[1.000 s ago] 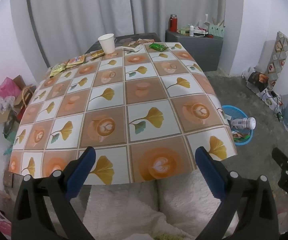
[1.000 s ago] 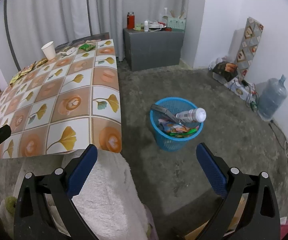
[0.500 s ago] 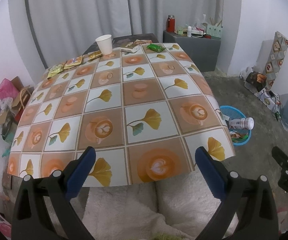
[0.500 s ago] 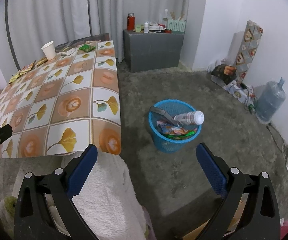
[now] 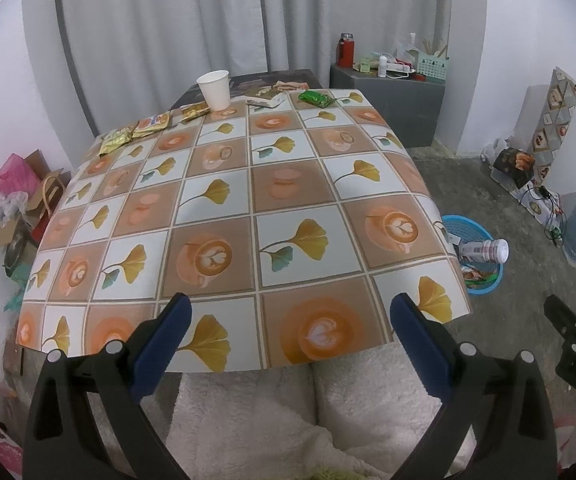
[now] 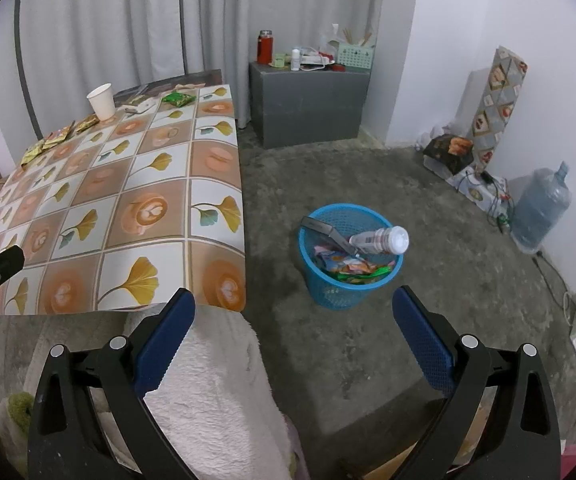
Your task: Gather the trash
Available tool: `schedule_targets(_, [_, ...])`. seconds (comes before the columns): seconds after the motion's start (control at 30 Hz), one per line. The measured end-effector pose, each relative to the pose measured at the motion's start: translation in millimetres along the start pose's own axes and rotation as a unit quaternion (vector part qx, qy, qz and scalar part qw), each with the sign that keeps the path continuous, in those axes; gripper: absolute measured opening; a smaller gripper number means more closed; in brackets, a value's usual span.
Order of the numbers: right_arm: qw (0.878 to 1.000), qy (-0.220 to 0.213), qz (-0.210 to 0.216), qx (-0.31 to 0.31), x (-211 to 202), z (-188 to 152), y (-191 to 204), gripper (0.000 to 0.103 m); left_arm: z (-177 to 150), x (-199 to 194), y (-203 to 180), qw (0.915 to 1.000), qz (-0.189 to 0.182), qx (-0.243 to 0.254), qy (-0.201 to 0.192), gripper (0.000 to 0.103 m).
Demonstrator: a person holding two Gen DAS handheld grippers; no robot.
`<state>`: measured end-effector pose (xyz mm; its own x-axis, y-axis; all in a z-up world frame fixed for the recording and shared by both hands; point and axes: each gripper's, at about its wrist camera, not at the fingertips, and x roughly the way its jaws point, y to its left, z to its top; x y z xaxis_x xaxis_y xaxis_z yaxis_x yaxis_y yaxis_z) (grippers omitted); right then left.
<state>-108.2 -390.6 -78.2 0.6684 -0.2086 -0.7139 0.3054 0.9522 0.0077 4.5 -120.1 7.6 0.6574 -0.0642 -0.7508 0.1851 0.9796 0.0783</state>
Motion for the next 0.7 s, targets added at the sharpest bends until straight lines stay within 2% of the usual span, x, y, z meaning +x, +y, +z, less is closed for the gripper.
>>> schedule_targets(0.7, [1.0, -0.003, 0.002, -0.001, -0.5, 2.0, -1.6, 0.095, 0.6, -1.1, 1.0, 1.0, 0.002, 0.0, -0.003, 0.097])
